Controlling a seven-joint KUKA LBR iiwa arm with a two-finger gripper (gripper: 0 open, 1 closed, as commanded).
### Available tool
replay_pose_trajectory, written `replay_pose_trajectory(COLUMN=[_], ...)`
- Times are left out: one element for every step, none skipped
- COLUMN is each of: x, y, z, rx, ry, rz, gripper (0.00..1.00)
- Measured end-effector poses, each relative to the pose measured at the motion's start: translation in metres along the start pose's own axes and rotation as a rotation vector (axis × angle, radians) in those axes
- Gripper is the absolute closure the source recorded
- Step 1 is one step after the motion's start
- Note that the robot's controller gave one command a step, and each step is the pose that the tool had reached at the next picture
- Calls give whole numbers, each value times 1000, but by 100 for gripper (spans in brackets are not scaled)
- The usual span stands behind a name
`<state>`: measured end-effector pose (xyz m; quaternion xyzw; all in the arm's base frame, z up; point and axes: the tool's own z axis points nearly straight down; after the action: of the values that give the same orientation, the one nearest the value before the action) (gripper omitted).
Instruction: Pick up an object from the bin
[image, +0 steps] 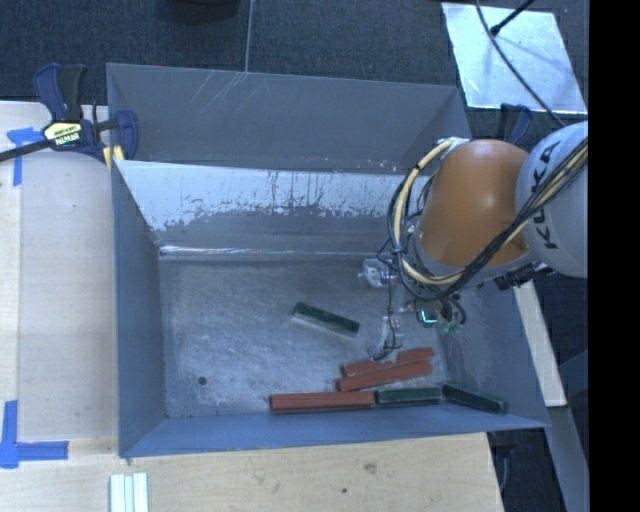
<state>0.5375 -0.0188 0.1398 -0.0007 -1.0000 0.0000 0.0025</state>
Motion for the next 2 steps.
replay_pose_trajectory(x=[-46,-47], y=[29,28], z=[73,67], rx=[-1,0], ry=[-9,-15], rz=[-56,-54], gripper=[0,100])
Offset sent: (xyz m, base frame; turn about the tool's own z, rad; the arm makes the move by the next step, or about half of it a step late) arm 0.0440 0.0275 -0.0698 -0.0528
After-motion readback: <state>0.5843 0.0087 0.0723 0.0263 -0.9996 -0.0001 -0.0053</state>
